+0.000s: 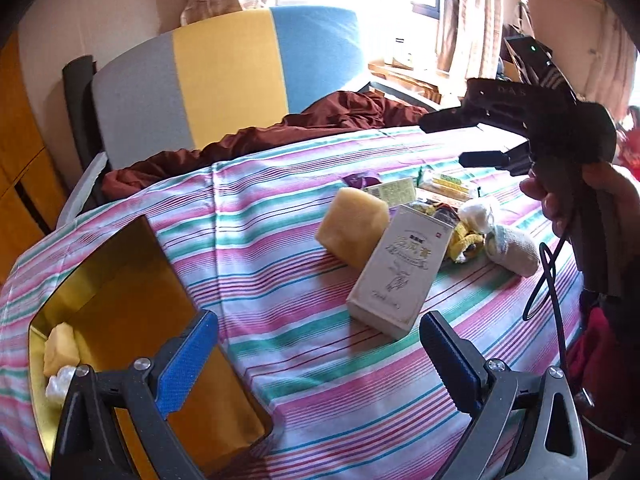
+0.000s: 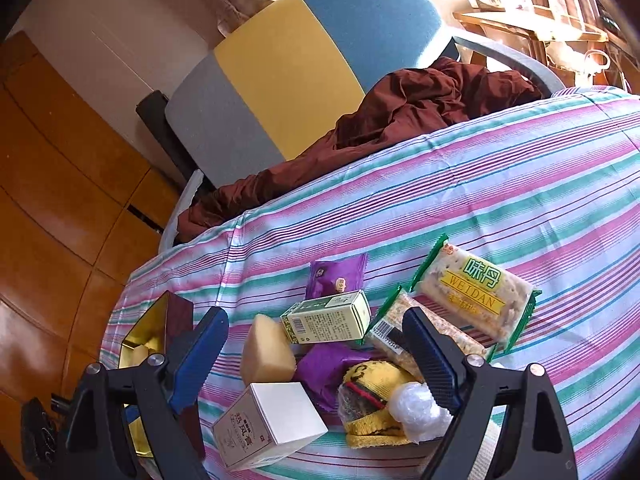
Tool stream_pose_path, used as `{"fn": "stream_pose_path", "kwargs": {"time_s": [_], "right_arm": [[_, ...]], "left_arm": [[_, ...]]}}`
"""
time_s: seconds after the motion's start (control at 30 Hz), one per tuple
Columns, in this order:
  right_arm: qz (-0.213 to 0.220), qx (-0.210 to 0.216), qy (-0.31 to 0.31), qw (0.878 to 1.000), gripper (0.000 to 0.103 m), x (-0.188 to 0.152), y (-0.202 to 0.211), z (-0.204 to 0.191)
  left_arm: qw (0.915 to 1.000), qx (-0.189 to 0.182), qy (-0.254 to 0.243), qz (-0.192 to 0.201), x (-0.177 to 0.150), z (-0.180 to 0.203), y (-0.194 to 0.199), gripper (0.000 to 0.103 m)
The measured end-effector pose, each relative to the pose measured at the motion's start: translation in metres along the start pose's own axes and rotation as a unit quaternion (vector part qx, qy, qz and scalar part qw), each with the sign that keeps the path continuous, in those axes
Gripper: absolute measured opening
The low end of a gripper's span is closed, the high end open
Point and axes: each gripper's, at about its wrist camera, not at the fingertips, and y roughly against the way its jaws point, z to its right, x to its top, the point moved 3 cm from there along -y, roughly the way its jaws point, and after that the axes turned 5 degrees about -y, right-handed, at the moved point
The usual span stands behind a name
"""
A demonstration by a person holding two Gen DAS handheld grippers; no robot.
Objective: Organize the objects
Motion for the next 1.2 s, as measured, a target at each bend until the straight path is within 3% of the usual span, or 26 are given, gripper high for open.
{"fn": "stream_pose_path", "kwargs": {"time_s": [0.23,0.53,0.57,0.6,0.67,0.7,0.83,1.2], "right_arm": [[-0.006,0.009,0.014,1.000,0.090,0.000,-0.001,-0.004],[-0.008,-0.002,0.017,1.000,0.090,-0.001,-0.004,-0.002],[-0.008,-0.004,0.016,1.000,0.090,-0.001,-0.005,-0.001],[-0.008,-0.008,0.014,1.000,0.090,0.000,-0.005,0.001],[-0.008,-0.011,0.012,1.000,0.090,0.001,-0.006,0.003],[-0.007,-0.015,0.010,1.000,0.090,0.001,-0.006,0.005],[-0.018,-0.014,0.014,1.000,0.090,-0.001,-0.011,0.004],[-0.075,-0.017,0.124,0.989,0.089,-0.035,-0.042,-0.043]], "left_arm": [[0.9961,-0.013,-0.087,-0.010,0.021,0.034,-0.038,0.100],[0.9945,-0.047,-0.084,-0.041,0.026,0.041,-0.078,0.094],[0.9944,-0.052,-0.081,-0.043,0.026,0.042,-0.080,0.084],[0.9941,-0.058,-0.078,-0.048,0.026,0.044,-0.084,0.068],[0.9930,-0.077,-0.065,-0.060,0.022,0.047,-0.090,0.053],[0.9928,-0.085,-0.058,-0.061,0.020,0.048,-0.090,0.052],[0.9944,-0.083,-0.040,-0.051,0.007,0.050,-0.078,0.052],[0.9955,-0.080,-0.018,-0.047,-0.041,0.046,-0.036,0.052]]}}
